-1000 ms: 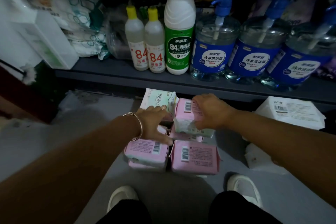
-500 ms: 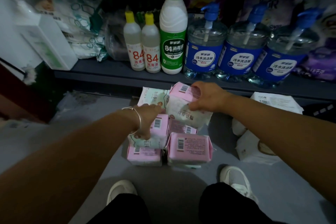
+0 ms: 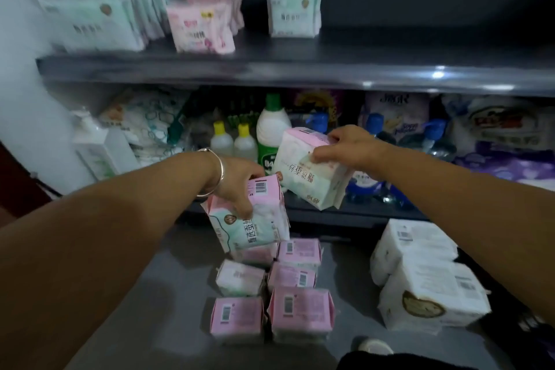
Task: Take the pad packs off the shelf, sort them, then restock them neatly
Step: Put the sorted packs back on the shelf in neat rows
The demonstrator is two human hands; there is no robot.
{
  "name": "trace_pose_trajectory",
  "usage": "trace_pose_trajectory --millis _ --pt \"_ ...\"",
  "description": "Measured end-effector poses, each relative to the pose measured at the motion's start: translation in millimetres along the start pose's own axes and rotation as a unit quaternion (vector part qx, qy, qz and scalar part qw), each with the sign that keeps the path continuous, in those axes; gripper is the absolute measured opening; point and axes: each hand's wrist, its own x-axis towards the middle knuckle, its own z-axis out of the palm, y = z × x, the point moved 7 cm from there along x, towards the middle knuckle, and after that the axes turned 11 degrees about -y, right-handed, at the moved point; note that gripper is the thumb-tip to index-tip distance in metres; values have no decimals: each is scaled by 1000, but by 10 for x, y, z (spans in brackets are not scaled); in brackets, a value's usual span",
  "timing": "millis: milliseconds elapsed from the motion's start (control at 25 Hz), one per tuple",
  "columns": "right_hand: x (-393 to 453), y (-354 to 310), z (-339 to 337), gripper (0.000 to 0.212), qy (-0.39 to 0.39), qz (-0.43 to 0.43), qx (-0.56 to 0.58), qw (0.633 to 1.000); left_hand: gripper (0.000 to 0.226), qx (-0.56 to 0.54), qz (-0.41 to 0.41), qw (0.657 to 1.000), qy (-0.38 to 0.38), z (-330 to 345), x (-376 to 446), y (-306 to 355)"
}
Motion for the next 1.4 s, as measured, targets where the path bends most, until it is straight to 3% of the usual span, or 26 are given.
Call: trace_pose_trajectory --millis 160,360,560,680,1200,1400 --pt "-231 -514 -528 15 29 -43 2 999 38 -6 8 1000 25 -593 -384 246" --pt "-360 -864 -1125 31 76 -82 51 992 36 -4 20 996 91 -1270 -776 564" --pt "-219 -1075 -1586 31 116 -117 99 981 39 -54 57 985 151 -1849 -864 722" --pt "-57 -1146 -1801 24 131 -128 128 975 39 -25 63 984 165 -2207 -805 786" --pt "837 -1082 -2489 45 207 -111 238 943 39 34 73 975 207 -3200 -94 809" --pt "1118 -987 -2621 47 218 -108 323 914 44 81 57 975 201 -3392 155 811"
